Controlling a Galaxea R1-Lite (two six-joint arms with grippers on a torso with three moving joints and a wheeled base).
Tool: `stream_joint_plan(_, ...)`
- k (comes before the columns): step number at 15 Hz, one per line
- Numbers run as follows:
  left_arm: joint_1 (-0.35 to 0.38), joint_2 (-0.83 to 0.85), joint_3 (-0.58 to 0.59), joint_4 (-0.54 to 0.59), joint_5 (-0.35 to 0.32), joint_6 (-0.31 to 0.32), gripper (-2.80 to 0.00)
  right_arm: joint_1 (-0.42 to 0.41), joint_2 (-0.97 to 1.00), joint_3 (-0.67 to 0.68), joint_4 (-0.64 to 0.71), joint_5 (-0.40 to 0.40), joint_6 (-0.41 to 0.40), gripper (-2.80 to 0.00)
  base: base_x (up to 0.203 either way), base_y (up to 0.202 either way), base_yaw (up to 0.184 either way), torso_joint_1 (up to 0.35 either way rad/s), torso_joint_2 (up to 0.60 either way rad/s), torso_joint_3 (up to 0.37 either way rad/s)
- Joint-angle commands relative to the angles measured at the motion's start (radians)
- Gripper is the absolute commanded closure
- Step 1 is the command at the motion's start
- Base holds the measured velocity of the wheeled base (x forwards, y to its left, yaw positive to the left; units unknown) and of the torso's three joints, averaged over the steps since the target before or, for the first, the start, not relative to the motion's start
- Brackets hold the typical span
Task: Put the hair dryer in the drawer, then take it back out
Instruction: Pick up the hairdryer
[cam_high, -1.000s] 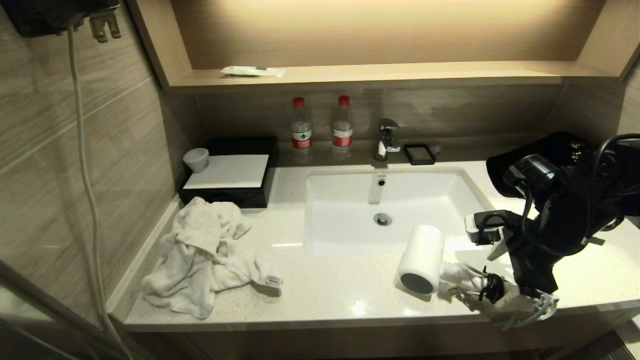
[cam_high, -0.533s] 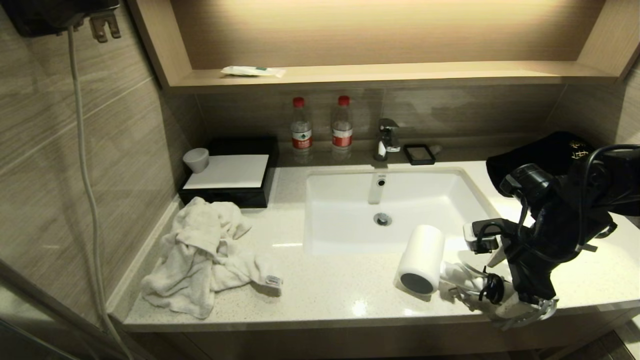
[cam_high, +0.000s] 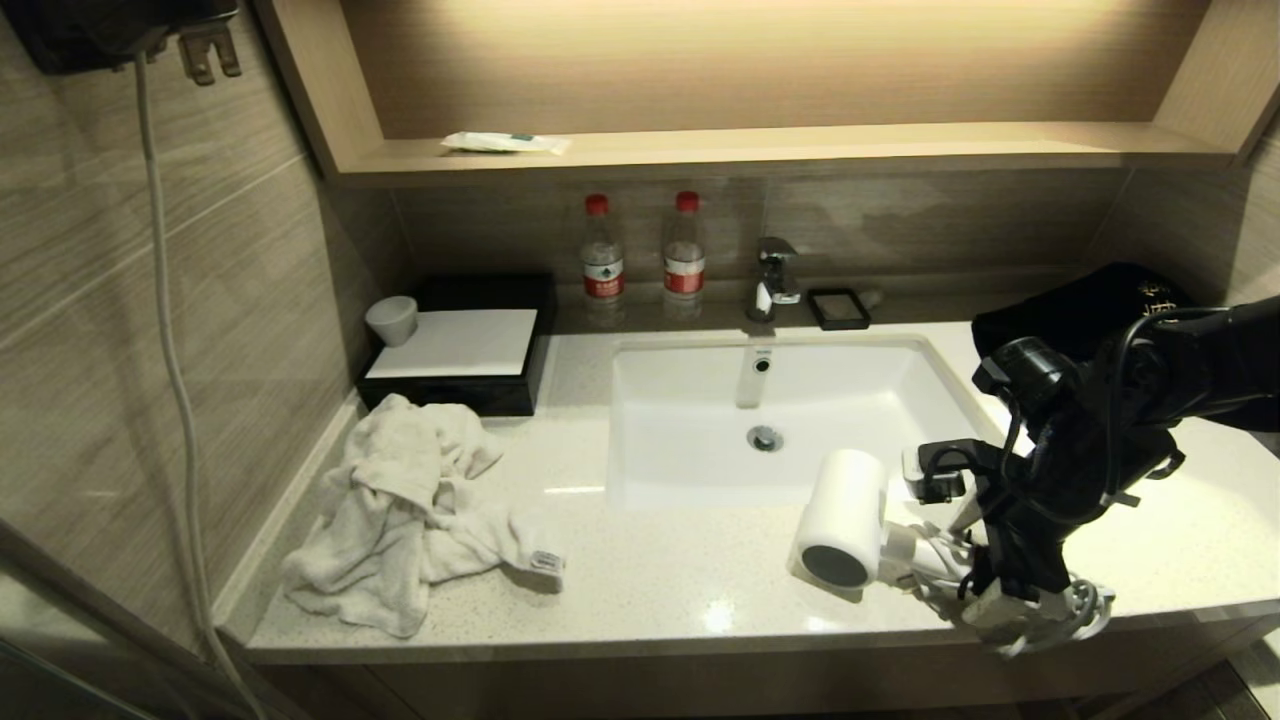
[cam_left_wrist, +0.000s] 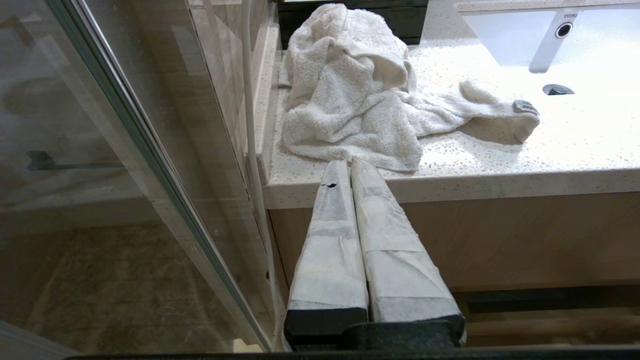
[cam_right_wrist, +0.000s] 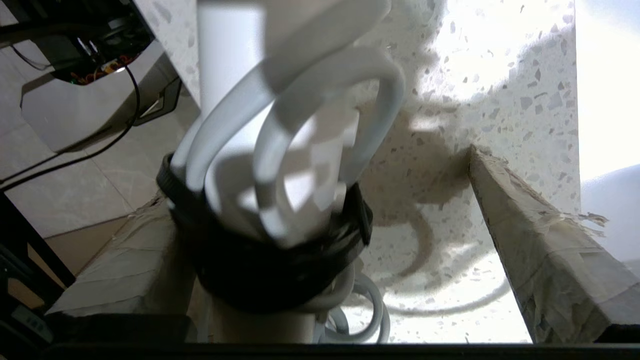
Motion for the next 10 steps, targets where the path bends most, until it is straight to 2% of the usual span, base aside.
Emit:
stream_joint_plan(1, 0.0, 0.0, 0.0, 0.0, 0.0, 0.0, 0.0, 0.008, 0.026, 0.001, -0.017, 0.001, 0.013, -2.8, 0.0, 0.0, 0.0, 0.0, 0.0, 0.0)
stream_joint_plan(4, 0.0, 0.002, 0.001, 0.0, 0.0, 0.0, 0.0, 0.012, 0.028, 0.003, -0.029, 0.008, 0.067, -2.8, 0.0, 0.0, 0.0, 0.0, 0.0, 0.0)
stream_joint_plan(5, 0.0, 0.002, 0.002, 0.0, 0.0, 0.0, 0.0, 0.012, 0.029, 0.004, -0.029, 0.007, 0.073, 0.0, 0.0, 0.0, 0.0, 0.0, 0.0, 0.0)
stream_joint_plan(10, 0.0, 0.002, 0.002, 0.0, 0.0, 0.0, 0.0, 0.012, -0.005, 0.009, -0.032, -0.004, 0.073, 0.0, 0.0, 0.0, 0.0, 0.0, 0.0, 0.0)
